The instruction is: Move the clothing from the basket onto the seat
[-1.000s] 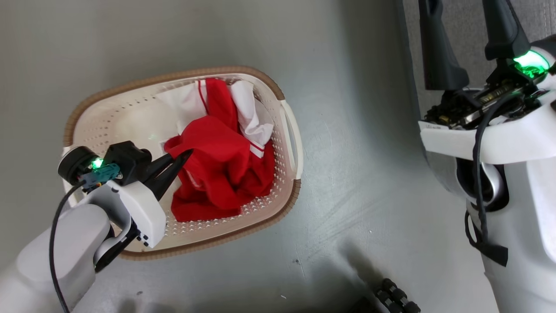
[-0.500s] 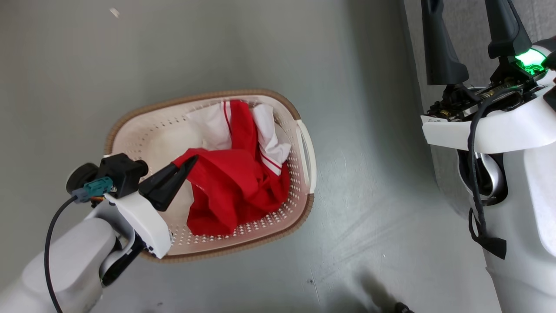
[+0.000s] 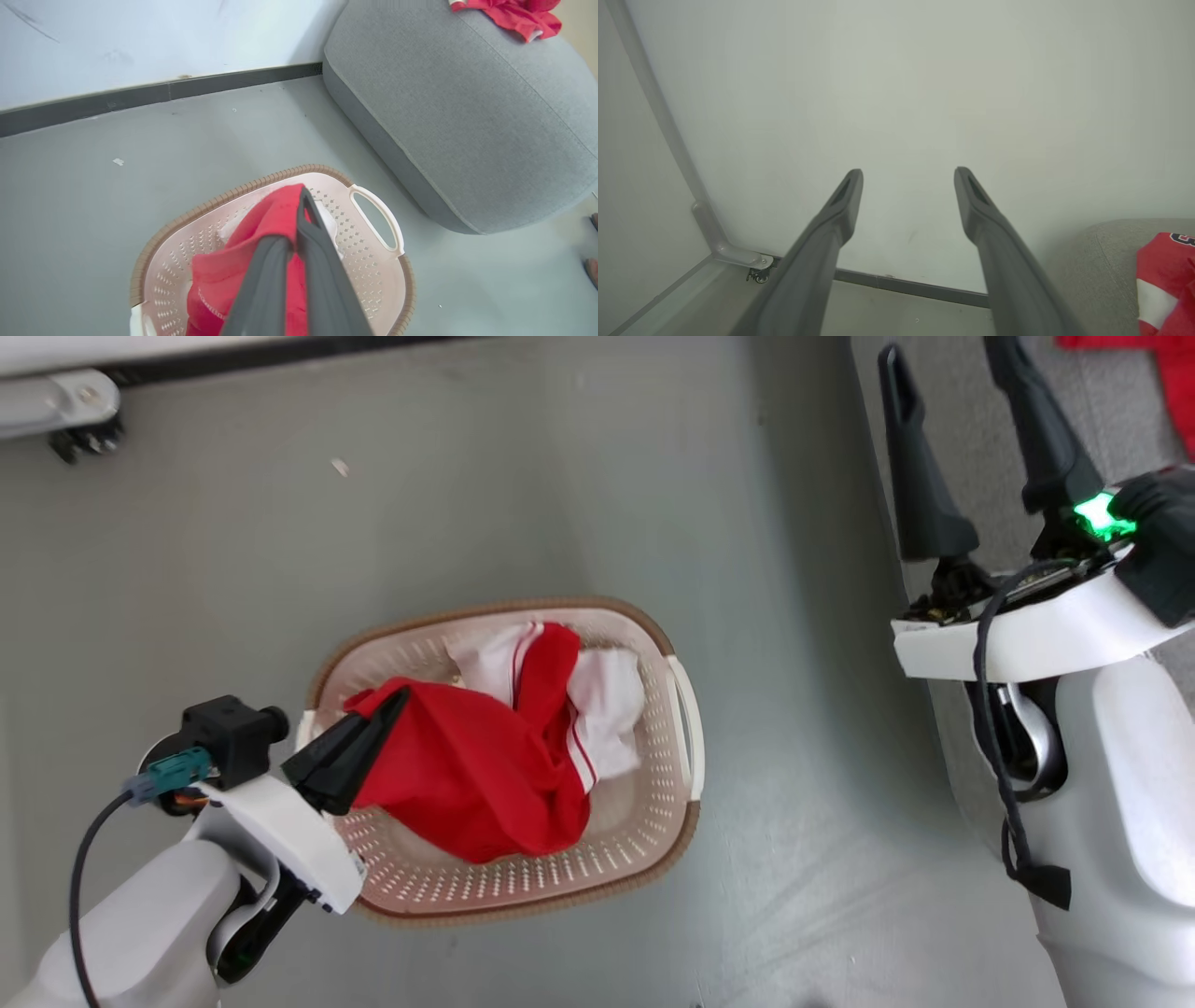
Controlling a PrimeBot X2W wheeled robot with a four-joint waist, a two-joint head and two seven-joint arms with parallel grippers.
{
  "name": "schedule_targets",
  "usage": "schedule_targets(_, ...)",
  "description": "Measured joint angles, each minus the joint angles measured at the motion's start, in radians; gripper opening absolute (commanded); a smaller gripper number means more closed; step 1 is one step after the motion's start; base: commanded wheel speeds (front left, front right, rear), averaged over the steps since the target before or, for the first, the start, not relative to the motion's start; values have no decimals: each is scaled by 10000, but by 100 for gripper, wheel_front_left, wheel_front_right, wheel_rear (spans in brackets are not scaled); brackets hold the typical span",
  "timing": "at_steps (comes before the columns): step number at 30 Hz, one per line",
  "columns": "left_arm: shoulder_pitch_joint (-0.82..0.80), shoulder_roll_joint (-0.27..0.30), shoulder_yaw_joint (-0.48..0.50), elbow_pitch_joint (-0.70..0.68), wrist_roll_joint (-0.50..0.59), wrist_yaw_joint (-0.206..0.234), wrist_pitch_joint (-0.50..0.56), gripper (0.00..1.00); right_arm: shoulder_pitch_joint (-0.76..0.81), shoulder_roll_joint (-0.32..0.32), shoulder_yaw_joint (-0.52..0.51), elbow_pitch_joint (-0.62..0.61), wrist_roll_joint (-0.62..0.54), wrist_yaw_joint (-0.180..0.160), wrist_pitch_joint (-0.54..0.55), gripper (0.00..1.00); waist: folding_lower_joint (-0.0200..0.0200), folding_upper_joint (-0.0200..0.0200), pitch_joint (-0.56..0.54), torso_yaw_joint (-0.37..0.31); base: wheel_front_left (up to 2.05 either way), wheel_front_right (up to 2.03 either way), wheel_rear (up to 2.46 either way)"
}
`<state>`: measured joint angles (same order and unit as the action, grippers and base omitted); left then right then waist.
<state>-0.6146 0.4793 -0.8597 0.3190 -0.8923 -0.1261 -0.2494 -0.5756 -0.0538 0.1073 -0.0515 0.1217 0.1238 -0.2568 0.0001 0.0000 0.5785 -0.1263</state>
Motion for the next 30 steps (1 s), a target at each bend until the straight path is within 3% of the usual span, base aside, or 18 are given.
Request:
schedule_targets(17, 1296, -412, 2667, -1007, -182, 155, 0, 0, 1046, -8, -171, 840, -105, 0, 0, 100, 0, 0, -2050, 633, 0, 0, 0)
schedule_targets(30, 2015, -696, 3641, -1661, 591, 458, 0, 0, 2099, -2, -211, 1329, 27, 0, 0, 100, 0, 0, -3571, 945, 0, 0, 0)
